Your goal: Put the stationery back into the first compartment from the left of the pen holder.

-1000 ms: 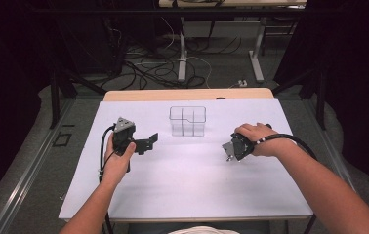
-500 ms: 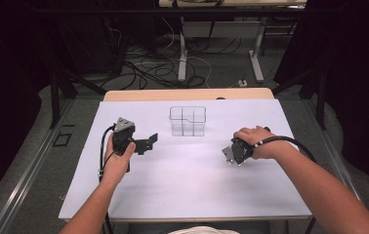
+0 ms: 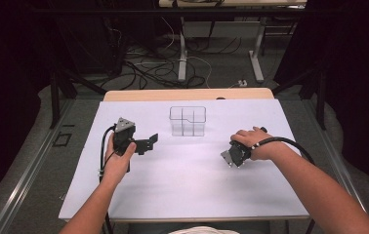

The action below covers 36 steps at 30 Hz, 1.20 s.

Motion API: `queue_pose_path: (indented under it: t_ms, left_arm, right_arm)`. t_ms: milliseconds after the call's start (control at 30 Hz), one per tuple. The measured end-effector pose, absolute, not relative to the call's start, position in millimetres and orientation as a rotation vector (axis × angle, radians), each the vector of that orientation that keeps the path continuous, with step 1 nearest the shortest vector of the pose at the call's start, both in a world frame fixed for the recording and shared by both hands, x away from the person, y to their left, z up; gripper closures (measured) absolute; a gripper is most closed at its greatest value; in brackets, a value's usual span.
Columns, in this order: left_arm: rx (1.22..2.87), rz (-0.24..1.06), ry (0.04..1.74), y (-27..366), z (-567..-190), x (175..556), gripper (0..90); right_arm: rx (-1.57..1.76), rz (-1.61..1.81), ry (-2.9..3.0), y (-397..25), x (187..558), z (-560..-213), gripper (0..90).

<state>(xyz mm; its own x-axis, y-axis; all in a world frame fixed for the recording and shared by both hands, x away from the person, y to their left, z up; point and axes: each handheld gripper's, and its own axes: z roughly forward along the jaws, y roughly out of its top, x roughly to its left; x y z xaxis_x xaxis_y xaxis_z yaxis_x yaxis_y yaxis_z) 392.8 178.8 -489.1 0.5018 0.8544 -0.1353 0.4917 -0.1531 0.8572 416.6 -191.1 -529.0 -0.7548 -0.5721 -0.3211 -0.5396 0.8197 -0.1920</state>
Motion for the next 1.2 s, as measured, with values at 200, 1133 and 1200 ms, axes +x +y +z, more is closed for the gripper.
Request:
queue_pose_path:
  t_ms: [200, 1133, 1200]
  left_arm:
    - [1.800, 0.488, 1.131, 178.4, -489.4, 392.9, 2.5]
    - [1.806, 0.476, 1.138, 179.6, -489.0, 392.8, 2.5]
    - [1.806, 0.476, 1.140, 179.5, -489.0, 392.7, 2.5]
  right_arm:
    - [-0.864, -0.128, 2.632, -189.9, 417.9, -529.7, 76.8]
    - [-0.901, -0.146, 2.612, -189.2, 413.9, -528.7, 79.7]
    - [-0.882, -0.136, 2.607, -189.1, 413.8, -527.4, 79.7]
